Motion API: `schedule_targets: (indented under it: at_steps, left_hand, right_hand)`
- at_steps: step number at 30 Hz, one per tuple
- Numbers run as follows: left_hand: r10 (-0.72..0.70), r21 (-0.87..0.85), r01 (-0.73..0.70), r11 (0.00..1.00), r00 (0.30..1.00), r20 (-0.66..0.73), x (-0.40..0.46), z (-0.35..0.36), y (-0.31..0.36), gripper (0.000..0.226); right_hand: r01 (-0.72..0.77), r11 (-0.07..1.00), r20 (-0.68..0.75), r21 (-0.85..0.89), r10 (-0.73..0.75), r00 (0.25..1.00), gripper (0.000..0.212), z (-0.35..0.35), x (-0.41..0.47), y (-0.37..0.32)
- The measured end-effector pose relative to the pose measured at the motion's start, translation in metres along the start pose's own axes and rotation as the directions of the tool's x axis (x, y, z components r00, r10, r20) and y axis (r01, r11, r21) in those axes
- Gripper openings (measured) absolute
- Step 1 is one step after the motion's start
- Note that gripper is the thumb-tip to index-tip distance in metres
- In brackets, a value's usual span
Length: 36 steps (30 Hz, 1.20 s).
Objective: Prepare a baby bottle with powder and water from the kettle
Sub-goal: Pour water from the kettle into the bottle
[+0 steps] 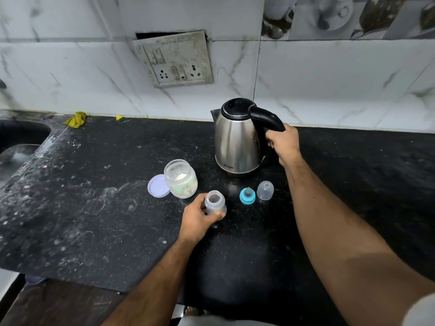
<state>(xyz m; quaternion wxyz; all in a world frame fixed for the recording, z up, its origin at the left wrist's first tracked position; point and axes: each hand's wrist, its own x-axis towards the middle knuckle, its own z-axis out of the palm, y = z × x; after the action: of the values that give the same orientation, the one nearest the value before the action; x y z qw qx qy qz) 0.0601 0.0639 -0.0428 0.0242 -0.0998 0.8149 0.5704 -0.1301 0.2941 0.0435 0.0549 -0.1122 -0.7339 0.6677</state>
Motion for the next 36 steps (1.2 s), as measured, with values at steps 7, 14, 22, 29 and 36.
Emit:
schedule_targets:
  at_steps: [7, 14, 22, 29, 36]
  left_hand:
    - [0.000, -0.004, 0.000, 1.000, 1.000, 0.011, 0.001, -0.001, 0.001, 0.049]
    - [0.013, 0.012, -0.014, 1.000, 0.998, 0.057, 0.005, -0.006, 0.006, 0.049]
    - [0.028, 0.018, -0.030, 0.999, 0.992, 0.126, 0.011, -0.012, 0.010, 0.052]
    - [0.051, 0.018, -0.054, 0.998, 0.988, 0.147, 0.004, -0.012, 0.010, 0.052]
    - [0.039, 0.007, -0.041, 0.999, 0.987, 0.157, -0.001, -0.030, 0.001, 0.053]
  right_hand:
    - [0.058, 0.996, -0.040, 0.064, -0.056, 0.998, 0.013, -0.002, -0.012, -0.021]
    - [0.172, 0.979, -0.083, 0.110, -0.163, 0.983, 0.015, -0.022, -0.039, -0.061]
    - [0.255, 0.961, -0.098, 0.109, -0.245, 0.965, 0.015, -0.056, -0.088, -0.086]
    - [0.256, 0.961, -0.166, 0.100, -0.238, 0.957, 0.021, -0.074, -0.142, -0.081]
    - [0.249, 0.964, -0.194, 0.092, -0.228, 0.954, 0.023, -0.087, -0.185, -0.060]
